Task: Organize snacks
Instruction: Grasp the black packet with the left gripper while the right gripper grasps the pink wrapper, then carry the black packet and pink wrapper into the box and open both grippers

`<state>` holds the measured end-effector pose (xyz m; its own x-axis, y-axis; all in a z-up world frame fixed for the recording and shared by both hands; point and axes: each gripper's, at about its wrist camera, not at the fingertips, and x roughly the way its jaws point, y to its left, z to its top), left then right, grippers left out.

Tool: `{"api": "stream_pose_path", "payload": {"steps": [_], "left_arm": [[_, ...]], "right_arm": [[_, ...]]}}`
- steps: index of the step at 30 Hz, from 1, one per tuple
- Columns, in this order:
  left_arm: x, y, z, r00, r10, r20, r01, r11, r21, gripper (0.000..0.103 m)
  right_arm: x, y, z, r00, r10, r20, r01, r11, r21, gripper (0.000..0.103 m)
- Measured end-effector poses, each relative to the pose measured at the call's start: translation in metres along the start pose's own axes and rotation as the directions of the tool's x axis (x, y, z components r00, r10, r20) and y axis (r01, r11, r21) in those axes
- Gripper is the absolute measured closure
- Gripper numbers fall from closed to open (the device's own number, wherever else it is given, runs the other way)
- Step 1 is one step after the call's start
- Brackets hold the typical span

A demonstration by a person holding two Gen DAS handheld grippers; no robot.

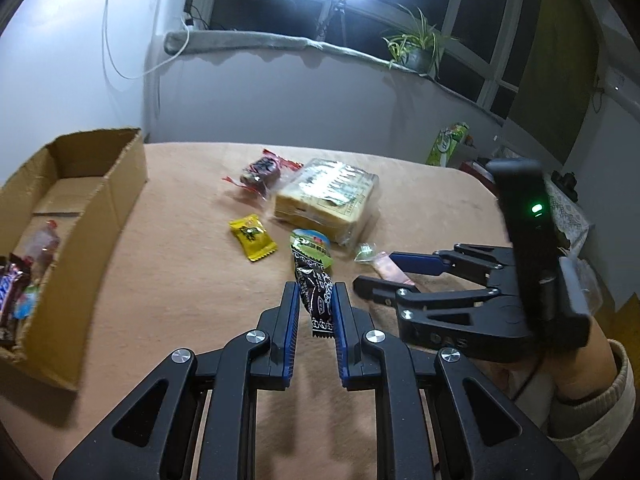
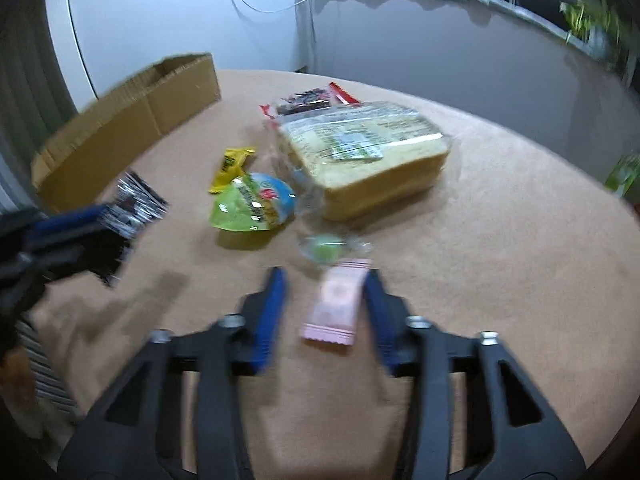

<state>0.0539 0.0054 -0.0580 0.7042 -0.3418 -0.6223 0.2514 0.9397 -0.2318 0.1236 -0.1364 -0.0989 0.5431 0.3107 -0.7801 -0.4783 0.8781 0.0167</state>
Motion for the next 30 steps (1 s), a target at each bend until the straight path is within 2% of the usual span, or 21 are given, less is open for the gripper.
{"api": "stream_pose_path", "payload": {"steps": [3, 9, 13, 20, 28, 30], "left_arm": [[-0.006, 0.002, 0.0, 1.0, 0.009, 0.015, -0.009, 1.0, 0.009, 0.088], [-0.013, 0.009, 0.0, 0.999, 0.018, 0.039, -0.018, 1.0, 0.003, 0.089], [-0.02, 0.012, 0.0, 0.998, 0.026, 0.056, -0.026, 1.0, 0.003, 0.089], [-0.043, 0.026, 0.002, 0.993, 0.042, 0.107, -0.039, 0.999, -0.027, 0.089], [-0.075, 0.063, 0.007, 0.978, 0.11, 0.175, -0.096, 0.992, -0.088, 0.089], [-0.083, 0.074, 0.007, 0.973, 0.128, 0.19, -0.109, 0.988, -0.108, 0.089]], "right_arm": [[-0.005, 0.001, -0.006, 1.0, -0.016, 0.006, 0.016, 1.0, -0.005, 0.083], [-0.022, 0.001, -0.026, 0.997, -0.052, 0.048, 0.051, 0.999, 0.015, 0.083], [-0.043, -0.008, -0.035, 0.993, -0.04, 0.114, 0.032, 0.997, 0.077, 0.083], [-0.088, -0.011, -0.023, 0.961, -0.006, 0.275, -0.036, 0.989, 0.146, 0.083], [-0.111, 0.015, 0.003, 0.92, 0.05, 0.389, -0.113, 0.984, 0.14, 0.083], [-0.108, 0.022, 0.011, 0.918, 0.069, 0.391, -0.129, 0.983, 0.128, 0.083]]}}
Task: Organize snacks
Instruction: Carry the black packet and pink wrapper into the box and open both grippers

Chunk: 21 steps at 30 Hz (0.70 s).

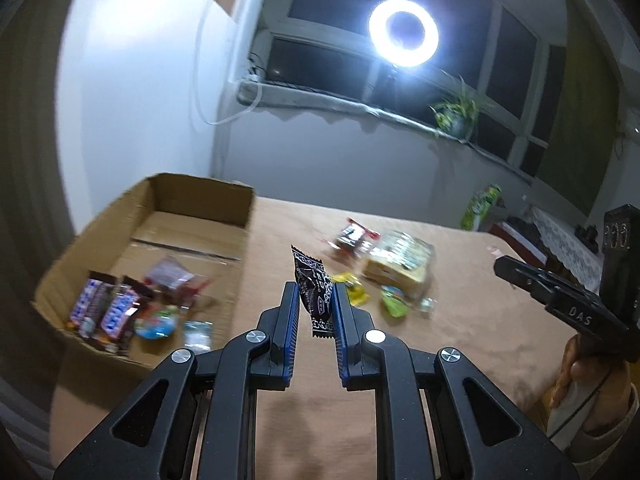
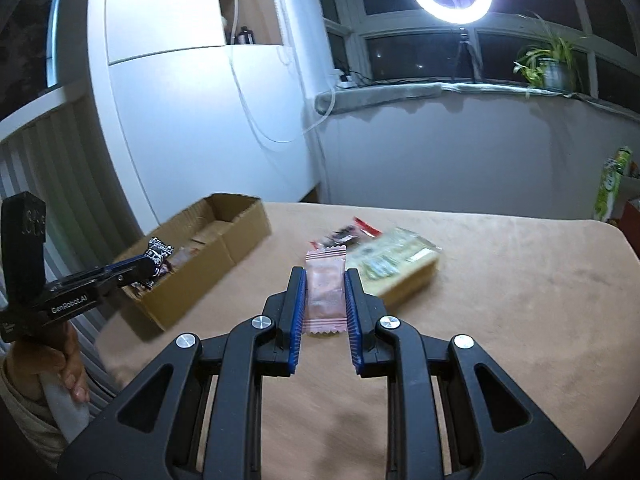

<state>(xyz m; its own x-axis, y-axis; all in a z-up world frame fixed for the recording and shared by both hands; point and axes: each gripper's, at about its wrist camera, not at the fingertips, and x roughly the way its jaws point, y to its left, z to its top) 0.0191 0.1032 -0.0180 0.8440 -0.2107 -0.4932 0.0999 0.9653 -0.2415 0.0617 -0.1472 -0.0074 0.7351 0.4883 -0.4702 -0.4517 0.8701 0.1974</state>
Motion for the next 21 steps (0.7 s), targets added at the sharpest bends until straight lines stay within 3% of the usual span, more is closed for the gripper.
{"api": "stream_pose_path", "payload": {"steps": [10, 21], "left_arm": [[-0.015, 0.052, 0.006, 0.996, 0.083, 0.043, -0.079, 0.994, -0.076, 0.089], [-0.018, 0.102, 0.006, 0.988, 0.15, 0.04, -0.144, 0.98, -0.134, 0.089]], "right_arm": [[0.049, 0.074, 0.014, 0.99, 0.135, -0.034, -0.138, 0.986, -0.088, 0.083], [0.106, 0.161, 0.027, 0.956, 0.283, -0.082, -0.293, 0.941, -0.169, 0.083]]}}
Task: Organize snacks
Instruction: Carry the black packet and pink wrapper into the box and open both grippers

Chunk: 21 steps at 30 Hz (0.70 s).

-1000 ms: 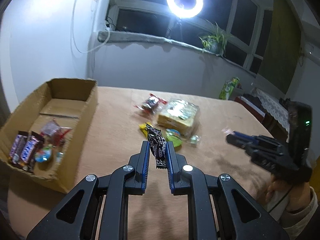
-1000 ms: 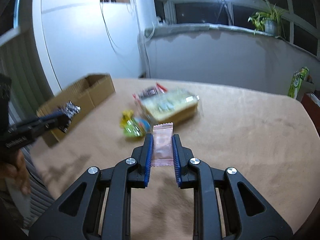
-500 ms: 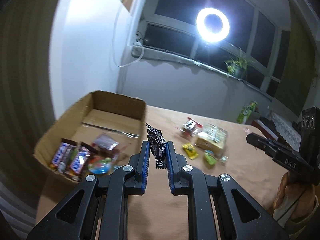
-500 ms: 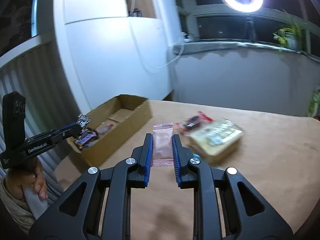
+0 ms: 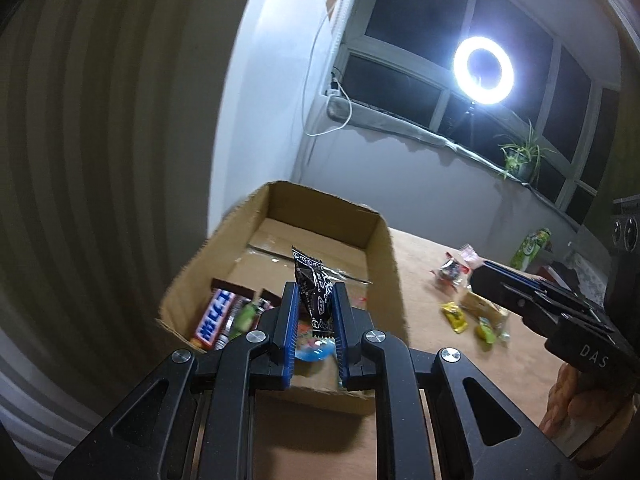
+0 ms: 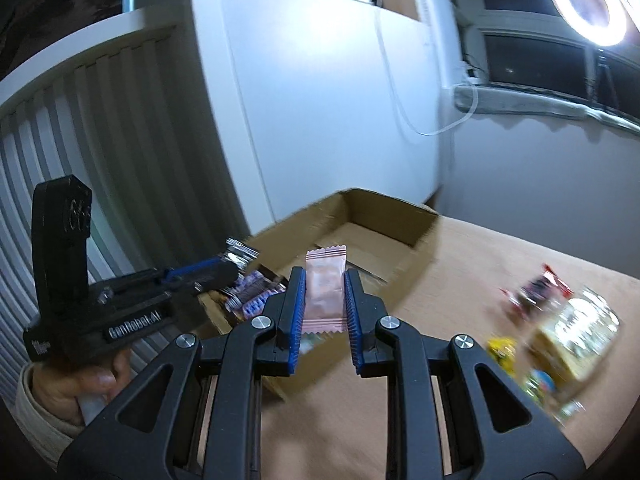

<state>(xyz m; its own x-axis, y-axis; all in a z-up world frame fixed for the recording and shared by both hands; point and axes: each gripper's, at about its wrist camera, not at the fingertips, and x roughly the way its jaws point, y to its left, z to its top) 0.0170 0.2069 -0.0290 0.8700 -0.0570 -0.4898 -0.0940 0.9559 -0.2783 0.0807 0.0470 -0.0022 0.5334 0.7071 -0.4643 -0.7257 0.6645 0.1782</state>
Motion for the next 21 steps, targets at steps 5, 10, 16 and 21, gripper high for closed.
{"api": "stream_pose_path", "payload": {"steps": [5, 10, 16, 21], "left_arm": [[0.006, 0.01, 0.007, 1.0, 0.007, 0.001, -0.007, 1.0, 0.0, 0.088], [0.022, 0.025, 0.005, 0.998, 0.05, -0.045, -0.051, 0.998, -0.026, 0.064], [0.003, 0.032, -0.008, 0.998, 0.054, -0.022, -0.056, 0.997, -0.06, 0.046], [-0.004, 0.028, -0.008, 0.998, 0.057, -0.003, -0.057, 0.997, -0.053, 0.035]], "right_arm": [[0.031, 0.017, 0.016, 0.999, 0.037, 0.001, -0.037, 0.999, -0.022, 0.083], [0.066, 0.016, 0.011, 0.996, 0.041, -0.076, -0.043, 0.999, -0.023, 0.071], [0.041, 0.001, -0.016, 0.999, -0.013, -0.039, 0.014, 1.0, 0.017, 0.051], [0.021, -0.003, -0.03, 0.997, -0.081, -0.011, 0.081, 0.997, 0.003, 0.037]]}}
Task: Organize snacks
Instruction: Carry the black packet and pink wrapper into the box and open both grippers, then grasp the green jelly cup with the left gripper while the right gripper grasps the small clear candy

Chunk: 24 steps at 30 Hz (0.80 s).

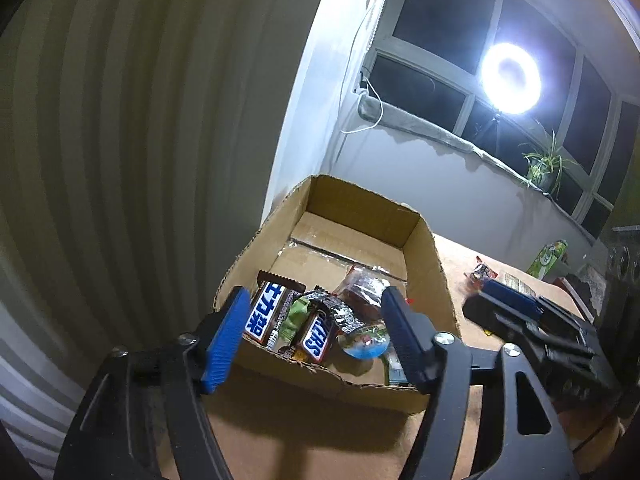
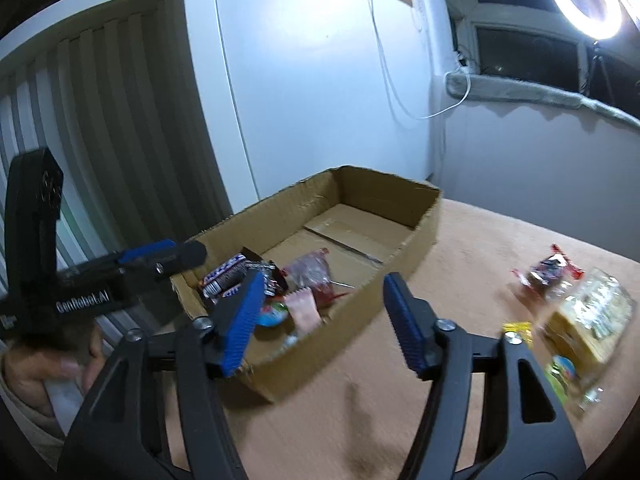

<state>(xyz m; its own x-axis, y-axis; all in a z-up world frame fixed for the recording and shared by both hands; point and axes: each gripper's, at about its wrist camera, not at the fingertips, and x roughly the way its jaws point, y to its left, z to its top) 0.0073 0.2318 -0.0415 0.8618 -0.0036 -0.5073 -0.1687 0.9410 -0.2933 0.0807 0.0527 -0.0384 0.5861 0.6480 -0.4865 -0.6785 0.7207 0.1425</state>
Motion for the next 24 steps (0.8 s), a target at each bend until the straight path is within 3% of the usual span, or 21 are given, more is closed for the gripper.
{"api": "stream_pose_path", "payload": {"steps": [5, 11, 20, 24], "left_arm": [[-0.008, -0.008, 0.003, 1.0, -0.005, 0.011, 0.005, 1.0, 0.008, 0.035], [-0.016, -0.026, 0.004, 1.0, -0.01, 0.016, 0.009, 0.999, 0.038, 0.032], [-0.021, -0.074, 0.002, 0.999, -0.033, 0.01, 0.032, 0.992, 0.121, 0.031], [-0.019, -0.095, -0.001, 0.999, -0.043, 0.0, 0.042, 0.986, 0.161, 0.031]], "right_arm": [[-0.016, -0.002, -0.006, 1.0, -0.007, 0.017, 0.007, 1.0, 0.021, 0.031], [-0.033, -0.007, -0.013, 1.0, 0.009, 0.007, -0.009, 0.999, 0.04, 0.03], [-0.06, -0.026, -0.025, 1.0, -0.015, 0.017, 0.014, 0.998, 0.057, 0.029], [-0.072, -0.042, -0.03, 0.999, -0.032, 0.026, 0.03, 0.996, 0.084, 0.023]]}}
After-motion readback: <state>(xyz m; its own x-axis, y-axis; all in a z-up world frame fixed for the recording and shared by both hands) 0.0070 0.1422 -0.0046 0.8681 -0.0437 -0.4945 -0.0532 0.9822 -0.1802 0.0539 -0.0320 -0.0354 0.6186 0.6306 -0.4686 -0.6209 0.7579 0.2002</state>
